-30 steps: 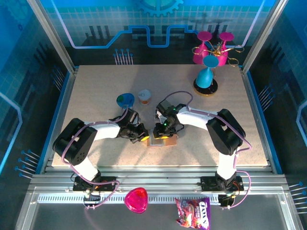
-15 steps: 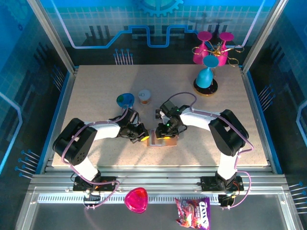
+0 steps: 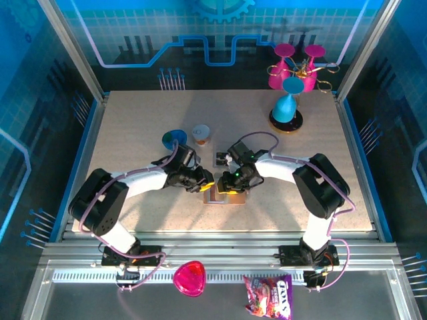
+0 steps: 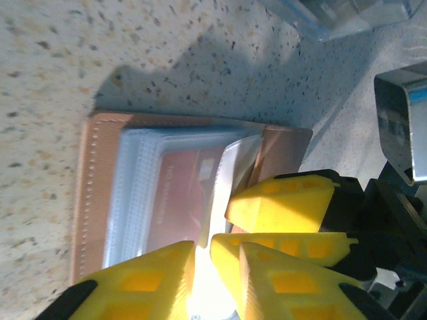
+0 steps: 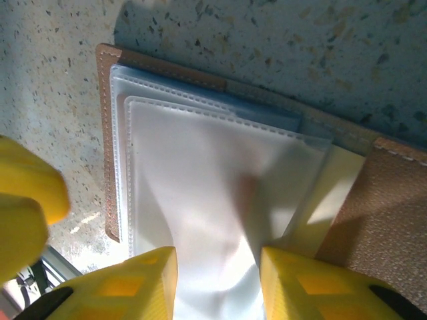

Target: Take the credit cards out of the card holder

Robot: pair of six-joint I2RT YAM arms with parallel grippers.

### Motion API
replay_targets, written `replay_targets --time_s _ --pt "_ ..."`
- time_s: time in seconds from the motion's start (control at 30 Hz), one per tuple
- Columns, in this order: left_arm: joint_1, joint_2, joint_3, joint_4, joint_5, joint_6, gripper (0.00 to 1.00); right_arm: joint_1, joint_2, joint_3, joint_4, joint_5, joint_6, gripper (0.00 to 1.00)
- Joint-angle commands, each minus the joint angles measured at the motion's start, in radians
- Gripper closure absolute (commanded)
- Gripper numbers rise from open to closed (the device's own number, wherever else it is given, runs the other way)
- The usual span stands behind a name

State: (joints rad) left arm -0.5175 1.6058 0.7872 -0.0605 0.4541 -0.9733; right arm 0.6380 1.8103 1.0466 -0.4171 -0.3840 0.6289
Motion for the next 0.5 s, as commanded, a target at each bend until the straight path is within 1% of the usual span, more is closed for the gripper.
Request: replay_targets --time_s 0.0,0.27,0.47 --pt "-0.021 0.037 0.030 0.019 0.035 -0.029 0.73 -0.014 -0.022 -0.015 0.009 -0.024 0.009 0.63" --pt "-0.029 0.070 0.026 0.035 0.025 -0.039 0.73 -0.015 -0.036 -0.018 0.008 -0.025 0.009 0.63" --pt "-0.029 0.081 0.020 0.059 0.028 -0.051 0.79 -0.015 -0.044 -0.018 0.008 -0.030 0.012 0.64"
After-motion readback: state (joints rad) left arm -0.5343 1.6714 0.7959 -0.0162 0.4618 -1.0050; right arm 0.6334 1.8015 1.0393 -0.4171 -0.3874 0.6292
